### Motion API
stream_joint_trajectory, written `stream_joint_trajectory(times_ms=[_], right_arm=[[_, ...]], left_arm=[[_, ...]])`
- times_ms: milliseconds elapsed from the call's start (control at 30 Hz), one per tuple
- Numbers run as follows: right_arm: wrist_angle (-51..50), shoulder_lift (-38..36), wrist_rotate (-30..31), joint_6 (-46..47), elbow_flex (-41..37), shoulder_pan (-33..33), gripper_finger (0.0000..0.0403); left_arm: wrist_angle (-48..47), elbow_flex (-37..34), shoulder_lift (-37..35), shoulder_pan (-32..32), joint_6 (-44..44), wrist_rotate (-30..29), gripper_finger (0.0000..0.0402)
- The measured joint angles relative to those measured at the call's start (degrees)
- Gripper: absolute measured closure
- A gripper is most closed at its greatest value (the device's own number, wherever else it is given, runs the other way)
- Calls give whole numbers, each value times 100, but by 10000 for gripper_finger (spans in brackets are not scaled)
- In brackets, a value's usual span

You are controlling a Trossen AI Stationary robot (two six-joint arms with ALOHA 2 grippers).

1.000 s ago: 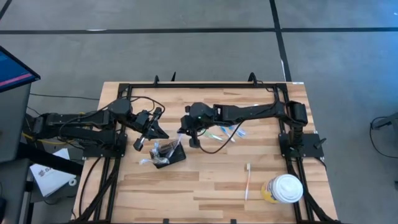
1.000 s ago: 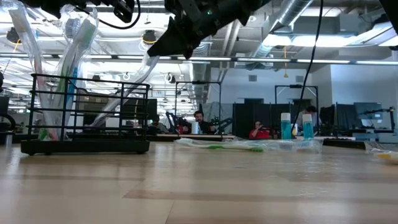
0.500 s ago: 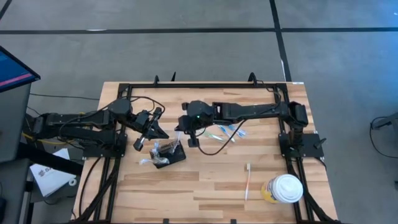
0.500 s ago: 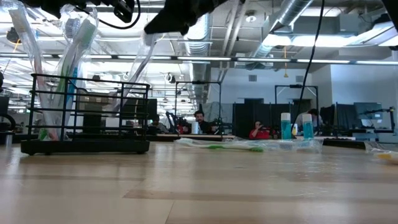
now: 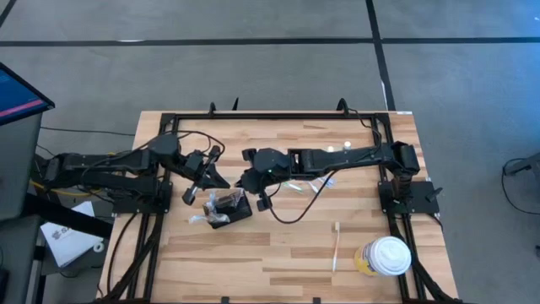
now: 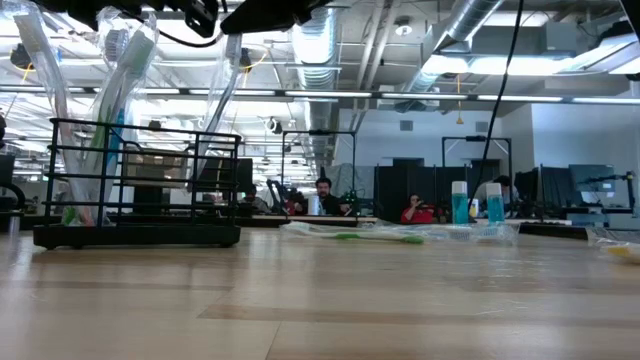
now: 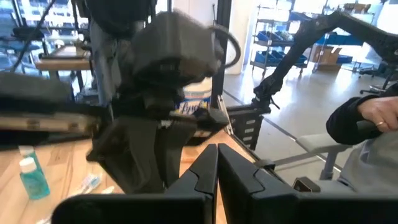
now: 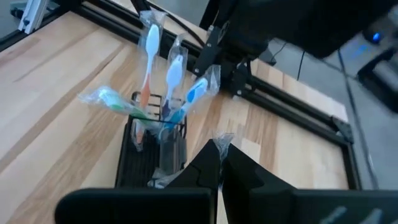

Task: Pick & Place toothbrushing station
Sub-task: Put the left purple toothbrush into the top right section of the mesh organizer

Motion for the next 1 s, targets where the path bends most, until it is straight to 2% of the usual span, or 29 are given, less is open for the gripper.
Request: stream_joint_trajectory(times_ms=[367,700,800,1000], right_arm=[[29,2,-88,-245,0,97,403],[206,4,-413,-460,0,176,403],[581,254,-558,-461,34,182,403],[363,584,-515,-508,82,201,403]], left_arm=[[16,-1,128,0,2,-8,399],[59,-1,124,0,2,-28,399],[63,-1,124,0,1,-30,399],[67,-1,120,0,0,-26,399]])
